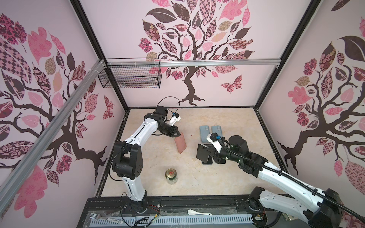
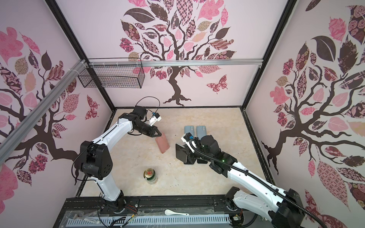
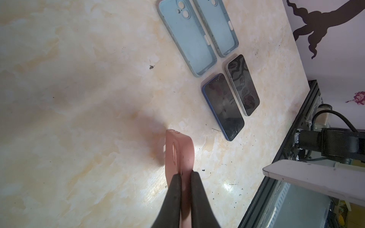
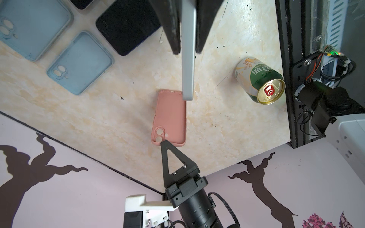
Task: Take the phone out of the phone case
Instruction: Place the phone case at the center of the table.
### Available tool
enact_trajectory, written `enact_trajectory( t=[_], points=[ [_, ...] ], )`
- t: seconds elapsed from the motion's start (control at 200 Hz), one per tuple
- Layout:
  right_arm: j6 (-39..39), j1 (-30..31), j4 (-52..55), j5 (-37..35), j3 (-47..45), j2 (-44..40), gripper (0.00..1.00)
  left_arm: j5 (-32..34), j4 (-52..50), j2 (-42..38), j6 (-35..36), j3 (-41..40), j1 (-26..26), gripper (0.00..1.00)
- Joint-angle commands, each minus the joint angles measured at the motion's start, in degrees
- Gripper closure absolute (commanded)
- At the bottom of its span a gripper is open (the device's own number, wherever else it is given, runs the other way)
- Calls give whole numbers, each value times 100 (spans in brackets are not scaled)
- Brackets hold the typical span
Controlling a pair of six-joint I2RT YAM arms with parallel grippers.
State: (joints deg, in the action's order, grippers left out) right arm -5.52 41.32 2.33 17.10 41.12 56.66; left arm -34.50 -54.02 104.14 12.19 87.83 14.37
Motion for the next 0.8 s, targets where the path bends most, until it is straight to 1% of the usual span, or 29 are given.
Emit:
enact_trajectory(
  t=[0.0,0.05,0.095,0.165,0.23,0.27,0.345,0.43,0.5,0.56,0.59,0.675,0.75,0.795],
  points=[
    [132,-10,-266,4,58,-106,100,110,-154,201,298,358,-23,87],
    [133,-10,-257,-12,45,-144,100,214,-154,274,343,417,-31,85],
    [134,-15,-246,-29,36,-171,100,338,-146,336,346,466,-63,79],
    [127,-12,-219,-74,19,-199,100,469,-200,450,337,605,-121,61],
    [135,-11,-184,-144,14,-200,100,512,-311,533,315,842,-200,47],
    [183,-14,-148,-186,46,-179,100,540,-369,532,306,957,-238,41],
    [430,-103,-14,-172,208,-114,100,611,-263,353,244,987,-250,32],
    [751,-343,60,-22,385,21,100,517,113,-122,122,732,-247,22],
    [1123,-698,-152,369,373,89,100,432,656,-636,-131,335,-248,18],
    [1498,-1057,-431,888,306,130,100,245,880,-1038,-203,55,-244,18],
    [1676,-1223,-602,1150,269,154,100,85,982,-1218,-234,-83,-250,18],
    [2206,-1670,-1178,2051,184,251,100,-667,1334,-1783,-351,-575,-189,18],
    [2876,-1973,-2136,2928,12,325,100,-1155,1707,-2302,-448,-1093,16,18],
    [3207,-2044,-2695,3272,-78,361,100,-1370,1811,-2591,-390,-1355,205,18]
  ],
)
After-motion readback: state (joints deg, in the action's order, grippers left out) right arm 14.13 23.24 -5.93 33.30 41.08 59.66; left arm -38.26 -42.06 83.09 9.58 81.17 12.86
